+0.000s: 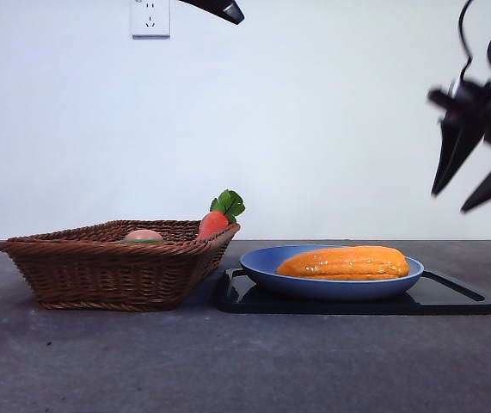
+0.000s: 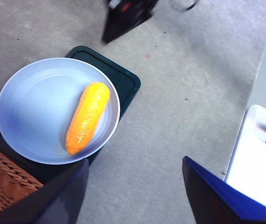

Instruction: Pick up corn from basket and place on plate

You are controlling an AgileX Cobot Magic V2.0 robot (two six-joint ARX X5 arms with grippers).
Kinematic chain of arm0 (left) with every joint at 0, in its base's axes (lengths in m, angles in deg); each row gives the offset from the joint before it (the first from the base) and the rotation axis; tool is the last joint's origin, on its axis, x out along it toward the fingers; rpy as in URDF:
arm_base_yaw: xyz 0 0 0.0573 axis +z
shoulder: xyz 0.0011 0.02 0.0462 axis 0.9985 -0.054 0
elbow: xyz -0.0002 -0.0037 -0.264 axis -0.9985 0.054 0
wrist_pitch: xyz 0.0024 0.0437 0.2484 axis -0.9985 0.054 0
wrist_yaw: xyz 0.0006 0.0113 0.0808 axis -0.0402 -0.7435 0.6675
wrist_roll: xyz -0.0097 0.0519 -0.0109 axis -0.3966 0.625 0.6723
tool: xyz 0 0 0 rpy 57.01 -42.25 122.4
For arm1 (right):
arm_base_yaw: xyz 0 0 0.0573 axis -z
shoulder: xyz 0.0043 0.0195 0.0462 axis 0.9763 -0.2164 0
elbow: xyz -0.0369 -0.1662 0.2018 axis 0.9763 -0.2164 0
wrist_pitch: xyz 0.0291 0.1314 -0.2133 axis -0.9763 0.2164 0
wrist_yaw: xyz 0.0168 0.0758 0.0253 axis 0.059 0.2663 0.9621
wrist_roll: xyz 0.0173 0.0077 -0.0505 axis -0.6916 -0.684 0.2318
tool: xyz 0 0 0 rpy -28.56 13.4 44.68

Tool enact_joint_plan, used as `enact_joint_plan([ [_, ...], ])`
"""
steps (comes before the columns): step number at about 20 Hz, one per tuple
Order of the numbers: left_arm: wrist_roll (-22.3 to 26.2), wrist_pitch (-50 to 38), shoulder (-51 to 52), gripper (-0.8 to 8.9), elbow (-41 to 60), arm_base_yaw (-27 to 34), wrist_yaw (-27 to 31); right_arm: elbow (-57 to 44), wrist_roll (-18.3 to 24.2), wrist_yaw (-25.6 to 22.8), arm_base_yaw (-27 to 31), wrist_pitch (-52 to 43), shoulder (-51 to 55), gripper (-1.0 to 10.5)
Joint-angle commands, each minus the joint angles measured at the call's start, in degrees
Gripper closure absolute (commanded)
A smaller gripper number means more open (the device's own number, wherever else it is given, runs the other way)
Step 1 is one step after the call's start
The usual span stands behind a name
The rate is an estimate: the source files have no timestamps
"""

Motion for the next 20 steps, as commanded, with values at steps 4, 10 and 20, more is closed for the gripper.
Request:
enact_joint_plan([
  [4, -0.11, -0.26, -0.17, 4.88, -1.05, 0.22, -0.13, -0.09, 5.51, 0.11, -3.28, 7.34, 13.86, 7.4],
  [10, -0.11, -0.11, -0.17, 4.88, -1.05, 0.22, -0.15, -13.18, 5.55, -0.02, -11.13, 4.92, 30.75, 7.4],
  [20, -0.09, 3.21, -0.20, 8.06, -1.05, 0.22, -0.13, -29.81, 5.25, -0.22, -15.41, -2.86, 42.23, 9.4],
])
